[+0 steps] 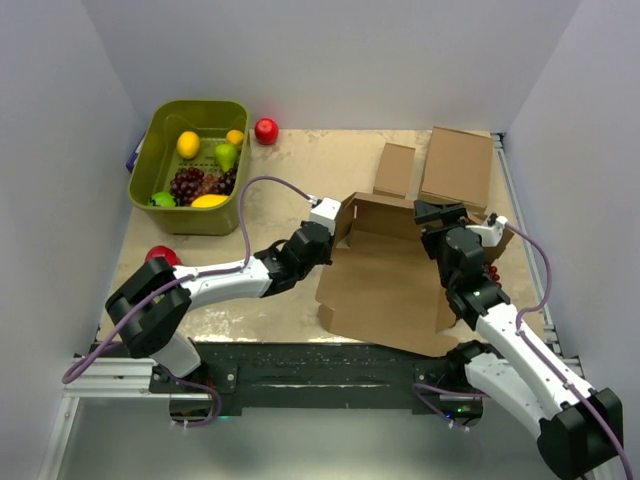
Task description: Fold the paper box
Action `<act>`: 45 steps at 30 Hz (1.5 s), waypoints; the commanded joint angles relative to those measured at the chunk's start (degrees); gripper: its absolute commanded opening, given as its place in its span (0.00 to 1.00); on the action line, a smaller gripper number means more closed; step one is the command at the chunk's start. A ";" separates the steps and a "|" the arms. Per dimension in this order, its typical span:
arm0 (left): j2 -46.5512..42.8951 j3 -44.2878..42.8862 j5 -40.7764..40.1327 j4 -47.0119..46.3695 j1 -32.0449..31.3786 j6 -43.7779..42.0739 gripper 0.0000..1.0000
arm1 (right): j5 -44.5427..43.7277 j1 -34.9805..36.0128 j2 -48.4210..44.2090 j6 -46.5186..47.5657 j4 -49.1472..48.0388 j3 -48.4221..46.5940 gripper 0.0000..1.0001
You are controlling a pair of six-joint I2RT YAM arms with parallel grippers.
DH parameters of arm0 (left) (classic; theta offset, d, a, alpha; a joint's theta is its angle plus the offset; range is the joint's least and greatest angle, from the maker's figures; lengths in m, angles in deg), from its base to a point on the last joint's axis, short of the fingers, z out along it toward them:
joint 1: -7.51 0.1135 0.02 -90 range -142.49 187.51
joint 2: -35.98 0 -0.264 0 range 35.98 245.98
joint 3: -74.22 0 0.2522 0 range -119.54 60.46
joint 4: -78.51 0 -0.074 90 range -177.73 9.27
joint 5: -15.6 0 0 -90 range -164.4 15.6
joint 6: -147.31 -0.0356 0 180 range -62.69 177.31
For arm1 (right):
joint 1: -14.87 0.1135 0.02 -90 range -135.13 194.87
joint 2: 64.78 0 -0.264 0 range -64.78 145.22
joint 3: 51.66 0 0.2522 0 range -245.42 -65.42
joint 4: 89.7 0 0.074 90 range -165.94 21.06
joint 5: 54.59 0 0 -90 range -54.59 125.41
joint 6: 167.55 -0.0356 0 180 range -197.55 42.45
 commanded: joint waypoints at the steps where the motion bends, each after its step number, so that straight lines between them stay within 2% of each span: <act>1: -0.92 1.33 -0.03 1.18 -0.46 -1.47 0.00 | -4.11 -1.86 2.24 0.97 -3.34 -0.39 0.83; 9: -1.71 1.51 2.08 0.13 -0.73 -2.17 0.00 | -1.65 -3.19 1.99 0.98 -6.25 3.73 0.42; 19: -2.85 2.91 8.14 -3.82 -0.90 -3.57 0.00 | -2.26 -3.19 3.31 1.06 -8.62 6.20 0.32; 22: -4.78 4.40 9.90 -5.49 -0.90 -4.10 0.16 | -1.91 -3.27 3.66 1.59 -8.97 5.68 0.27; 23: -6.00 4.84 10.08 -5.85 -0.82 -4.10 0.26 | -2.00 -3.27 3.66 1.59 -8.97 5.68 0.27; 25: -6.98 5.81 10.52 -6.20 -0.64 -3.84 0.36 | -2.00 -3.27 3.83 1.59 -9.06 6.11 0.26; 26: -7.94 5.99 11.39 -6.29 -0.47 -3.93 0.42 | -1.91 -3.19 3.75 1.24 -9.15 6.38 0.22; 29: -10.40 7.04 13.85 -7.61 -0.29 -4.54 0.56 | -1.56 -3.27 3.66 0.89 -9.50 7.34 0.20; 34: -17.24 9.32 18.59 -8.40 1.20 -6.56 0.72 | -1.47 -3.27 3.40 1.59 -9.33 6.91 0.19; 37: -22.08 11.87 23.07 -9.45 5.31 -6.65 0.74 | -1.38 -3.27 3.13 1.68 -9.24 7.17 0.19; 40: -24.21 13.90 22.39 -9.63 9.36 -6.39 0.73 | -1.21 -3.27 2.61 1.24 -9.32 7.52 0.19; 45: -18.42 10.83 21.86 -7.18 12.89 -9.90 0.72 | -0.94 -3.27 2.52 1.85 -9.50 7.52 0.19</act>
